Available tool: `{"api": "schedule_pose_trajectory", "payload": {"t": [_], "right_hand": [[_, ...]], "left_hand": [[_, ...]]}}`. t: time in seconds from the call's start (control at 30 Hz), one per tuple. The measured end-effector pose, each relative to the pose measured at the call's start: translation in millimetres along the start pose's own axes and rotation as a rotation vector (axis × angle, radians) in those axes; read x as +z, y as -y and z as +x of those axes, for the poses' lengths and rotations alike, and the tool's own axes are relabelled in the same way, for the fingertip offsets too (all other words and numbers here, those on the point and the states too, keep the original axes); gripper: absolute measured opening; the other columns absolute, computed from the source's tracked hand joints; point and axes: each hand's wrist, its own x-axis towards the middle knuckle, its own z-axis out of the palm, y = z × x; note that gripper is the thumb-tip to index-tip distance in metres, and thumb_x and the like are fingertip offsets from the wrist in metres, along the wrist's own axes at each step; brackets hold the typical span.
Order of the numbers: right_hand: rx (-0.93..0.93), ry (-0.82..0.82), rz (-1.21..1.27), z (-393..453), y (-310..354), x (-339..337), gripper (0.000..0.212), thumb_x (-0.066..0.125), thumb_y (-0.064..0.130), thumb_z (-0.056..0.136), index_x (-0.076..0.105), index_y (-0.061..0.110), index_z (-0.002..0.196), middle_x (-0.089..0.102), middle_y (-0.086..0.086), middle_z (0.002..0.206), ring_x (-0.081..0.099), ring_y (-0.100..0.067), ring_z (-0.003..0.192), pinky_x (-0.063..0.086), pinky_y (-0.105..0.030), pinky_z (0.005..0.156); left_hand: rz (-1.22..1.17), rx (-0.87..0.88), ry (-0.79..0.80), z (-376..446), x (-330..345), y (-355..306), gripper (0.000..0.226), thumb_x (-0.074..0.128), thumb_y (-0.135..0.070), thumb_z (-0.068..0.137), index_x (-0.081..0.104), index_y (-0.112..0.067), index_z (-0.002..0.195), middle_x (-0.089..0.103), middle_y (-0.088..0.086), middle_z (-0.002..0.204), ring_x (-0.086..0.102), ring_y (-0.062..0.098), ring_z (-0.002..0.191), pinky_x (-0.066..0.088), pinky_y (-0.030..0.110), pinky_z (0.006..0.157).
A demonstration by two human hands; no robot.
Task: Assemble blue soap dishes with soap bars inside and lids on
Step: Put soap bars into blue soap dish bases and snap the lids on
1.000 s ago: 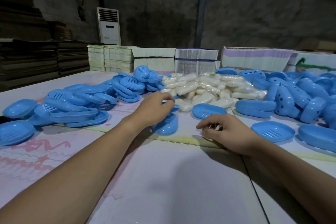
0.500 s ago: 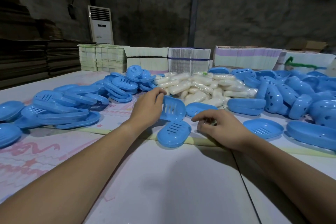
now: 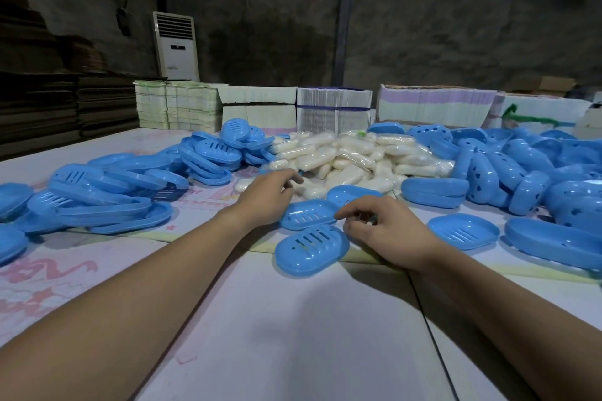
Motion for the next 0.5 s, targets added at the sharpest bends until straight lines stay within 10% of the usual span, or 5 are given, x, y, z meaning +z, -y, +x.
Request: {"api": "schedule_pose_trajectory", "payload": {"t": [0.5], "right_hand": [[-0.028,0.015,0.000,-1,0,-1,0.024,0.063,0.017,0.086,0.067,0.039,0.089,0.063,0.019,0.081,0.057,-0.003,0.080,0.042,-0.010,0.072]], "left_hand": [[0.843,0.181,0.417,63,6,-42,0.058,0.058,-0.020,0.096,0.041,-0.039,0.149,0.050,-0.002,0.143,0.042,0.029,0.128,0.042,0.042,0.094]]}}
